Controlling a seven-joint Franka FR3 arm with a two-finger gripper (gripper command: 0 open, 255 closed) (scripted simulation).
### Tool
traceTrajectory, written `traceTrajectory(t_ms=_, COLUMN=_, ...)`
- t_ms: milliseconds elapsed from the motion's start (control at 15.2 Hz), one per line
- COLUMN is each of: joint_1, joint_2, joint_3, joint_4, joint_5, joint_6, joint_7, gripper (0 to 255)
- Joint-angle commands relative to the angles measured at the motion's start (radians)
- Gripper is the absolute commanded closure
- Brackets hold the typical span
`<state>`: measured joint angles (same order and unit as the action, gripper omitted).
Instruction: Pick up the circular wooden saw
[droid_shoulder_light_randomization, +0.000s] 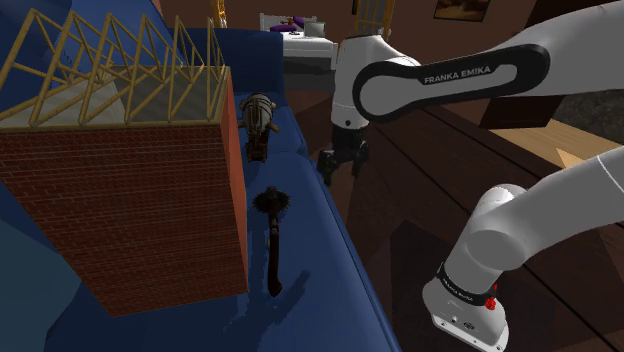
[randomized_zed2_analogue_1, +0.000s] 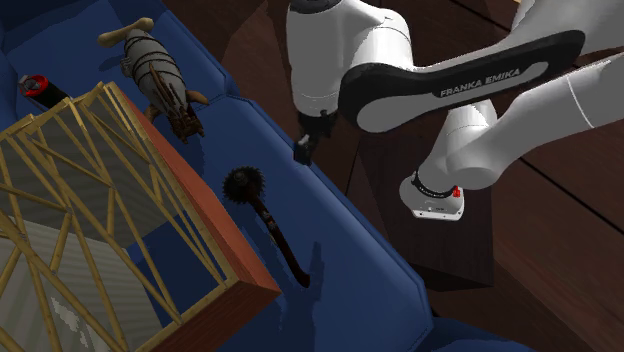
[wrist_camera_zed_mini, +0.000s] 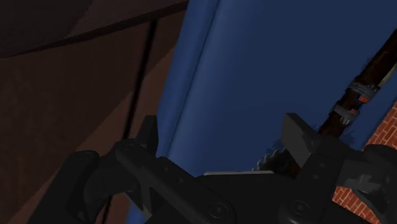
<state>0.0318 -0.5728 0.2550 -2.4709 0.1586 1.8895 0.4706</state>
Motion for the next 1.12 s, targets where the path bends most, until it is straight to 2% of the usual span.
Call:
traceTrajectory(t_ms=0, joint_1=0.001, joint_2=0.050, joint_3=0.041, joint_4=0.014, joint_5=0.030, joint_6=0.038, joint_7=0.086, gripper=0)
traceTrajectory(t_ms=462, joint_1=-0.015, joint_2=0.284, joint_3=0.170, joint_4=0.126, joint_5=0.070, joint_6=0.174, joint_7=0.370, gripper=0)
traceTrajectory(t_ms=858, joint_1=-0.023, joint_2=0.521, joint_3=0.247, joint_4=0.274, joint_5=0.020, joint_6=0.276, joint_7=0.629, gripper=0)
traceTrajectory(t_ms=1056, joint_1=-0.020, joint_2=0.554, joint_3=0.250, joint_4=0.273, joint_5=0.008, joint_6=0.309, joint_7=0.650, gripper=0)
